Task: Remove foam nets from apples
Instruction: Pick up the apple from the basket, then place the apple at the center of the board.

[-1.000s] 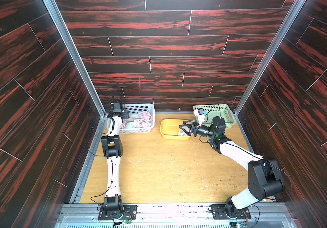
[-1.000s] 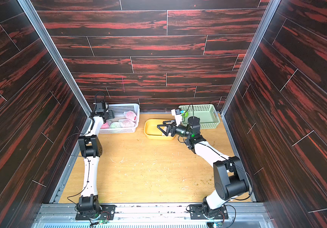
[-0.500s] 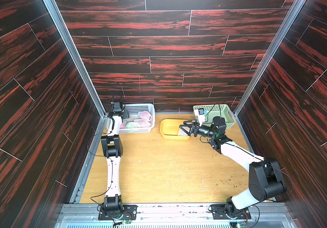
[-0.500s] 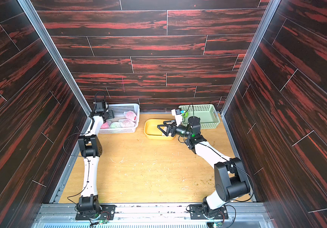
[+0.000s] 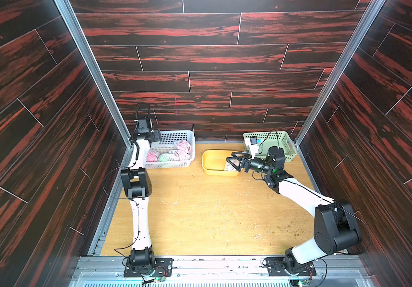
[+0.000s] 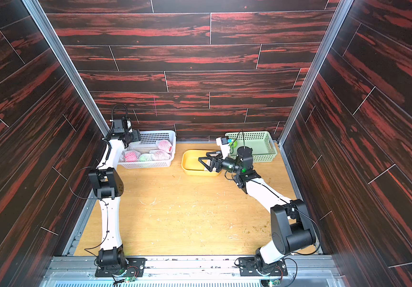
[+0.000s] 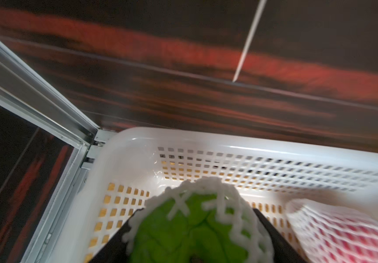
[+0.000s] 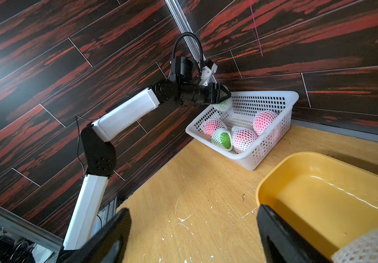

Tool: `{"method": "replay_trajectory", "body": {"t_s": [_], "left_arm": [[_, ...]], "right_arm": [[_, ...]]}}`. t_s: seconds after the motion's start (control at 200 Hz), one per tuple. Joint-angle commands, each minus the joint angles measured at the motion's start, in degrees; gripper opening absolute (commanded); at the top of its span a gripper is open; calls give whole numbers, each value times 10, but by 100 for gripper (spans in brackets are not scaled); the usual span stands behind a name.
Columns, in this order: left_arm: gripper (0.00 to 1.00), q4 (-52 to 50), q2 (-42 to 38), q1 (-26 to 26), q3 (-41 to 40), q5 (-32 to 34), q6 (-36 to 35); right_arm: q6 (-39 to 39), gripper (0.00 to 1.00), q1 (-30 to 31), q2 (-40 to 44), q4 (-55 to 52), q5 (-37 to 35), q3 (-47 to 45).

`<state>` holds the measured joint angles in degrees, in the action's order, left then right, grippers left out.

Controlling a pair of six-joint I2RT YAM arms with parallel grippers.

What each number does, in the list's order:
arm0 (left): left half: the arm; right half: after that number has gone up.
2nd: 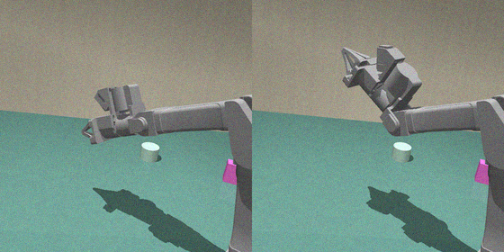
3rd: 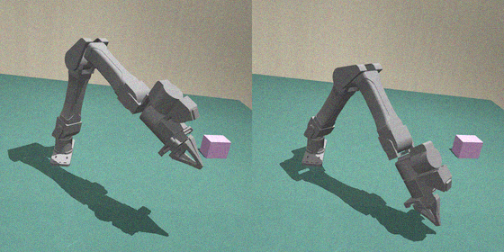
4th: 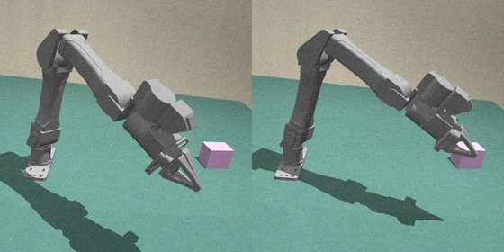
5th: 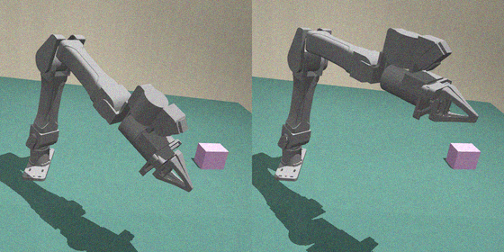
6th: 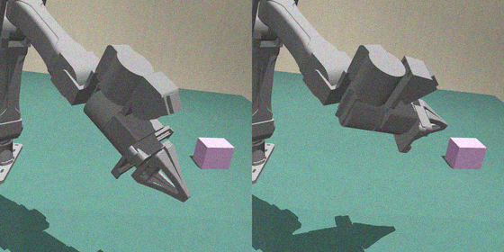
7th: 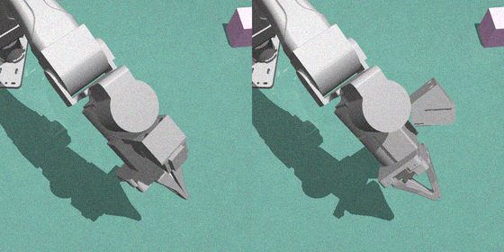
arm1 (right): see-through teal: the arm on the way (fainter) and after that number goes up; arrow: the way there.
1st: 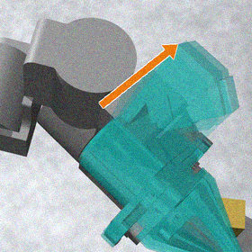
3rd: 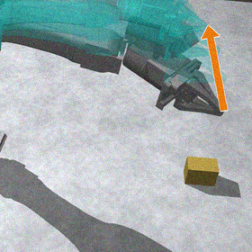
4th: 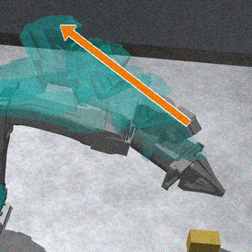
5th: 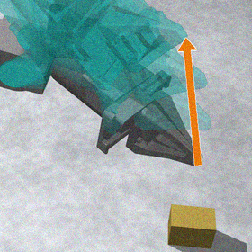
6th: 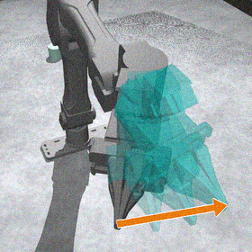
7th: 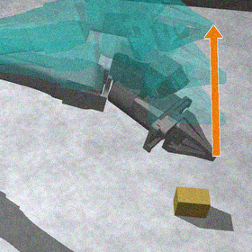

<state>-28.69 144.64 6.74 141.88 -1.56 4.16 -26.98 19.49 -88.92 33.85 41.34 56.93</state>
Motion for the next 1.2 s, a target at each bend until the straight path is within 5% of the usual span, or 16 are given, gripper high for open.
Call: {"method": "replay_trajectory", "body": {"t_s": [0.0, 0.311, 0.787, 1.002, 1.192], "left_arm": [[55, -7, -69, -8, -37, -17, -13], [54, 36, -220, -49, -213, -9, -24], [56, 233, -620, -230, -751, 28, 81], [56, 191, -678, -371, -860, 36, 68], [57, 221, -646, -454, -918, 47, 46]], "right_arm": [[7, 90, -4, 21, 6, -2, 5], [-9, 90, -7, 15, 35, 7, 0], [17, 90, -8, 82, 61, -22, -104], [53, 90, -8, 120, 107, -64, -207], [83, 90, -7, 153, 168, -124, -304]]}}
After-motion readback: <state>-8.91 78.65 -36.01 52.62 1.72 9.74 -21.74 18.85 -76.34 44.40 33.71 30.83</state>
